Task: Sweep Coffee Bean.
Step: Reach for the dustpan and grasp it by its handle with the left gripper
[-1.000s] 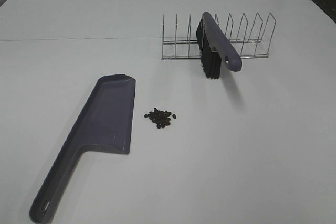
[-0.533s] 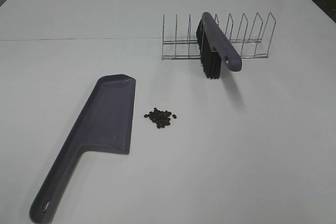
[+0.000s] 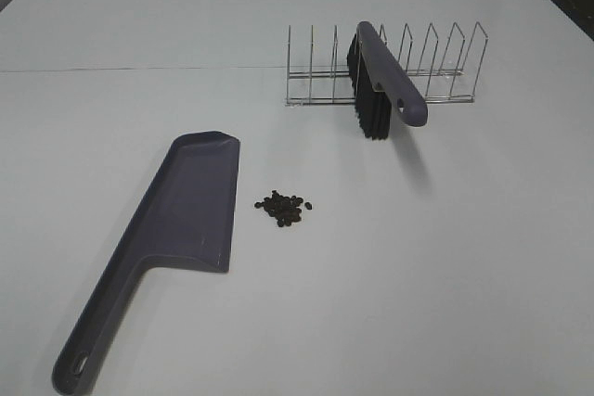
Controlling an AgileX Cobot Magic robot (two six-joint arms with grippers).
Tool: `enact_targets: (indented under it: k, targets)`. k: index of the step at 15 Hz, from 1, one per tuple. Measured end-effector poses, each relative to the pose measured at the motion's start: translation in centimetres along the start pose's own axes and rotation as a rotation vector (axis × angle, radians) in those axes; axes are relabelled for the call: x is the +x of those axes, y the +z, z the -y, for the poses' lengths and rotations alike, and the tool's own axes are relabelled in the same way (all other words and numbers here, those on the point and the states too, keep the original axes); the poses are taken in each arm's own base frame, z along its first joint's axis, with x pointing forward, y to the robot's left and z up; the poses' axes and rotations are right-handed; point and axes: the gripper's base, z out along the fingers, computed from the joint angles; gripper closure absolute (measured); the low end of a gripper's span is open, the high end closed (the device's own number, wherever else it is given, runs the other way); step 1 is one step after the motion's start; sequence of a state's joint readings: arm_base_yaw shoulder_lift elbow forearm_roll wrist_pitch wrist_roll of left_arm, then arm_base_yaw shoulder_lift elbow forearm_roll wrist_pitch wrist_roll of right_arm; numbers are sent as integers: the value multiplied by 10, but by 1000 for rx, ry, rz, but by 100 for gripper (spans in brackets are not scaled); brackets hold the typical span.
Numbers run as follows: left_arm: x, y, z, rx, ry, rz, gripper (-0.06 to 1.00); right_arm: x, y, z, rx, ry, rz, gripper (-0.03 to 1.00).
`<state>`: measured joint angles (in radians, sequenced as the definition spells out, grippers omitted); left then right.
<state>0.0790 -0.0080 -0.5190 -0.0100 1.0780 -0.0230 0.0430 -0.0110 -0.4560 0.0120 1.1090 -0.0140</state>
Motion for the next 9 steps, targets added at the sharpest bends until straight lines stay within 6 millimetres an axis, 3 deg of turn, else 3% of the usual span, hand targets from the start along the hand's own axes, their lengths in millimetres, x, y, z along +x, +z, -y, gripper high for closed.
enact_targets:
  k: [9]
  targets:
    - [0, 0, -2, -21, -12, 1, -3, 0, 0, 0, 0, 0, 0, 50]
